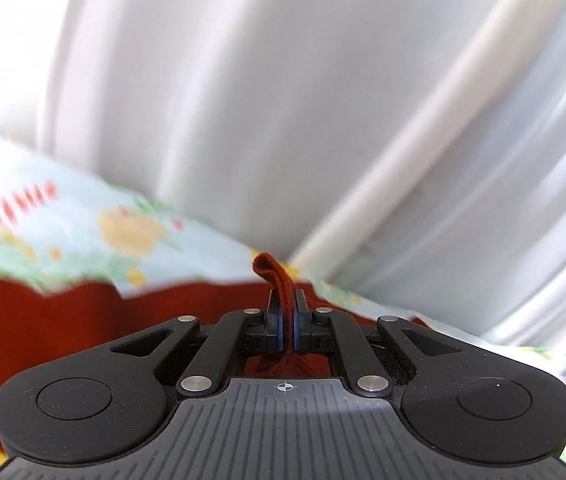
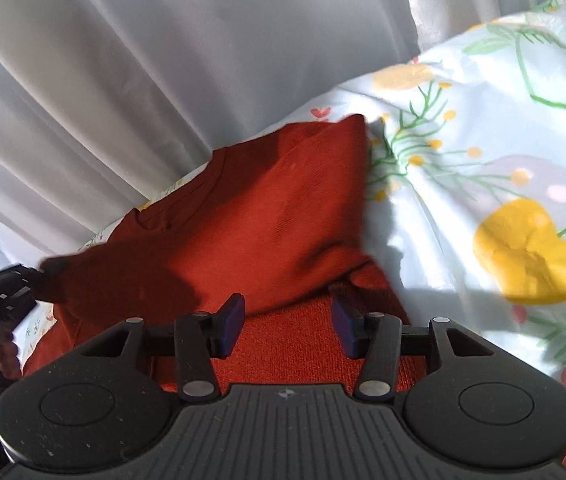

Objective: Fold small clothes

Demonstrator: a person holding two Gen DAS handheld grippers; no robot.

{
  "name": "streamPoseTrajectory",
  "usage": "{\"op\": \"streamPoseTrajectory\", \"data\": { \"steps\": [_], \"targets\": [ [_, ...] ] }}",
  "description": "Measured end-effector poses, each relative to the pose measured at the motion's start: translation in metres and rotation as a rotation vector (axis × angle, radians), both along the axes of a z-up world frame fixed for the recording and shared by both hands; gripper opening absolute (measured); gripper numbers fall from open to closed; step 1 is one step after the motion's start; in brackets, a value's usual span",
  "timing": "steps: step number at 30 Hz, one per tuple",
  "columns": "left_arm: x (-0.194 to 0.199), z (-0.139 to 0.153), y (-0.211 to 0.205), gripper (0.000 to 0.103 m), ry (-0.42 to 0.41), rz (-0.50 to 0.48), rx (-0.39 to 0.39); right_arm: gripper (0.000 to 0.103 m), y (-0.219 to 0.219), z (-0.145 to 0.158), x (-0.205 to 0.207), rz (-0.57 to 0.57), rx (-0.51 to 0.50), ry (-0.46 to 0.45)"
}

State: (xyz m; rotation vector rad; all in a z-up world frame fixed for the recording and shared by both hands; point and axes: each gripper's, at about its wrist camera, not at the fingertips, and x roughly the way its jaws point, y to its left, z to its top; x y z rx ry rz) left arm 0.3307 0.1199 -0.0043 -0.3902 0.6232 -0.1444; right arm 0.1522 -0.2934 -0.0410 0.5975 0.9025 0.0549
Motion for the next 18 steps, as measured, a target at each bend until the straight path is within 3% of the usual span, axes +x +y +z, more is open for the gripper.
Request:
{"op": "streamPoseTrajectory", "data": {
  "steps": [8,9,11,15,18],
  "targets": [
    [0.011,-0.016,-0.004,0.006,0.071,-0.019,0.011,0.046,-0.008,-0.020,0.013,-0.091,0.166,-0.017],
    [0.009,-0.019,-0.007,0.006,0.076,-0.030,0.012,0.041,-0.008,-0.024,0.016,-0.114,0.171,-0.012],
    [0.009,-0.027,-0.013,0.006,0.086,-0.049,0.018,0.009,-0.005,-0.027,0.020,-0.141,0.118,-0.009],
    [0.009,-0.040,-0.022,0.006,0.108,-0.084,0.002,0.005,-0.007,-0.025,0.013,-0.211,0.011,-0.048],
    [0.008,-0.046,-0.025,0.006,0.115,-0.093,0.038,0.005,-0.017,-0.024,0.007,-0.230,0.004,-0.057]
  ]
}}
